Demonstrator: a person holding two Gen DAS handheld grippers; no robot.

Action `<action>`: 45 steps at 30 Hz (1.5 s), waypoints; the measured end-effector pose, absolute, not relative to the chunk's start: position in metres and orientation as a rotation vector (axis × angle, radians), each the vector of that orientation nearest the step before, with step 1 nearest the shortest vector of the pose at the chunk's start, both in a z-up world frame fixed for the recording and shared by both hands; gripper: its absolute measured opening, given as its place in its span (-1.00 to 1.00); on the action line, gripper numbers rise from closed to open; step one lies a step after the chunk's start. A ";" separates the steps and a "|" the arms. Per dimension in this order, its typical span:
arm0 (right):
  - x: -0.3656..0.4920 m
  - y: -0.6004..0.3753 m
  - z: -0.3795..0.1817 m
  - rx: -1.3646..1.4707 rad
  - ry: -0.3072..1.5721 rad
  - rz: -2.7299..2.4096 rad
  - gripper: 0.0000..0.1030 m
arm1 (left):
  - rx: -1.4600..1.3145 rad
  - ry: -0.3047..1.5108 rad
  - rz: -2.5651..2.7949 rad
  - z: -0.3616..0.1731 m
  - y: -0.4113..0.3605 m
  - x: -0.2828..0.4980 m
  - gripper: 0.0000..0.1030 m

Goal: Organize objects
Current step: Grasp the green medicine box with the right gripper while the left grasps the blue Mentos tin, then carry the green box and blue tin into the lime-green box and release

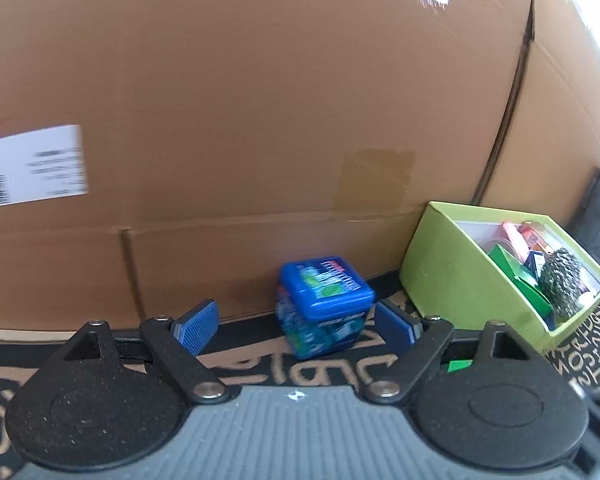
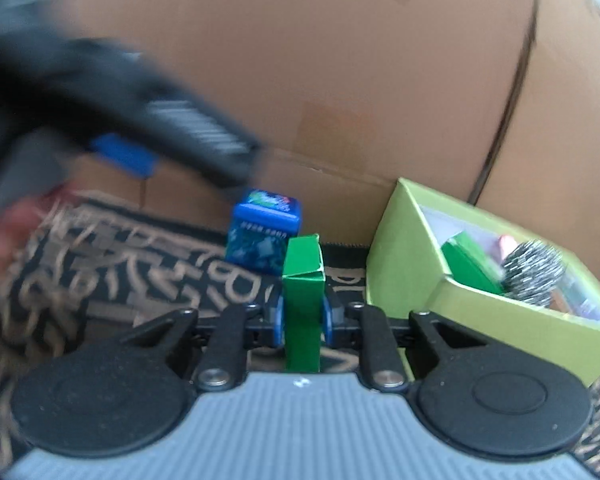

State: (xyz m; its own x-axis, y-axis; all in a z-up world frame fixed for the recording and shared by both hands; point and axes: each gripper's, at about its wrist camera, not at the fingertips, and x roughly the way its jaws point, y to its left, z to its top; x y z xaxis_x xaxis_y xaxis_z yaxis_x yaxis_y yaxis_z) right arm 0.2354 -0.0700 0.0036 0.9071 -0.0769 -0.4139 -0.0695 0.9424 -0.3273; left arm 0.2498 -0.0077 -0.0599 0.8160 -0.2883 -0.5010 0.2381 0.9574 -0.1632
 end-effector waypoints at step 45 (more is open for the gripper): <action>0.175 -0.101 -0.002 -0.104 0.653 0.232 0.26 | 0.030 0.652 -0.182 -0.085 0.019 0.139 0.36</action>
